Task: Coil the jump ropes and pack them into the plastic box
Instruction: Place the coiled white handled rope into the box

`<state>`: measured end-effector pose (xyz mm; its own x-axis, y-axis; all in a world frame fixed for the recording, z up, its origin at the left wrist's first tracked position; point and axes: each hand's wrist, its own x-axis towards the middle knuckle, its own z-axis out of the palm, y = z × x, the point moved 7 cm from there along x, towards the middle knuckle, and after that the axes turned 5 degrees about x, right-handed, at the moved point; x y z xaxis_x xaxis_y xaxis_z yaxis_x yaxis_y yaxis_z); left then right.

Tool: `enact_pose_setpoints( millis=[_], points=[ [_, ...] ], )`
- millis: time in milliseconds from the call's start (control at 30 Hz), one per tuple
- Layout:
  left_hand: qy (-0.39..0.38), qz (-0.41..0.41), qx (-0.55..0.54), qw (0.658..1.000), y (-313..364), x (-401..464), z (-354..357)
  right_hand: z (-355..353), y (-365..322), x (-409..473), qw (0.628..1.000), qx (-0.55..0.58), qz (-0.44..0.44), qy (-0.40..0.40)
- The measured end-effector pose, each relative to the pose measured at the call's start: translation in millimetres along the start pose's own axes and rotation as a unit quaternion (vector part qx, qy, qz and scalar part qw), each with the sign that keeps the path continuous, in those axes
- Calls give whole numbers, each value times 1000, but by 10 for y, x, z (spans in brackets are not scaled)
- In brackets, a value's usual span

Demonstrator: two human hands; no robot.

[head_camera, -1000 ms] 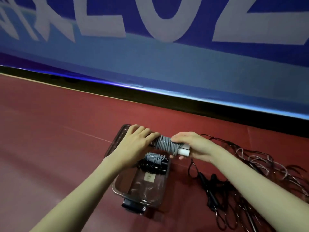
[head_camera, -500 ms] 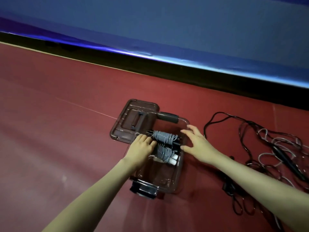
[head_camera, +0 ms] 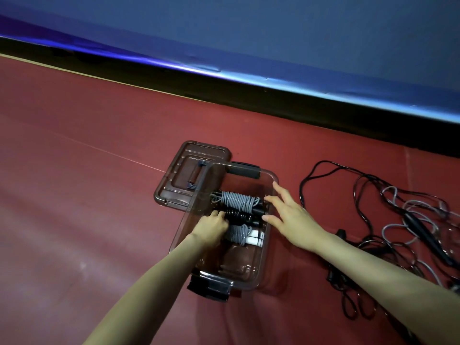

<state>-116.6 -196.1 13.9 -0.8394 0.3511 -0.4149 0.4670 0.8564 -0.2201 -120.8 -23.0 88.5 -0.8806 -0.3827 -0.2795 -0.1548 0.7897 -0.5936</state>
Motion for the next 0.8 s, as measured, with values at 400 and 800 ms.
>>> enact_pose_setpoints(
  millis=[400, 800],
  points=[
    [31, -78, -49, 995, -75, -24, -142, -258, 66, -180, 999, 17, -30, 15],
    [264, -69, -323, 906, 851, -593, -1630, -1153, 689, -1391, 983, 84, 32, 160]
  ],
)
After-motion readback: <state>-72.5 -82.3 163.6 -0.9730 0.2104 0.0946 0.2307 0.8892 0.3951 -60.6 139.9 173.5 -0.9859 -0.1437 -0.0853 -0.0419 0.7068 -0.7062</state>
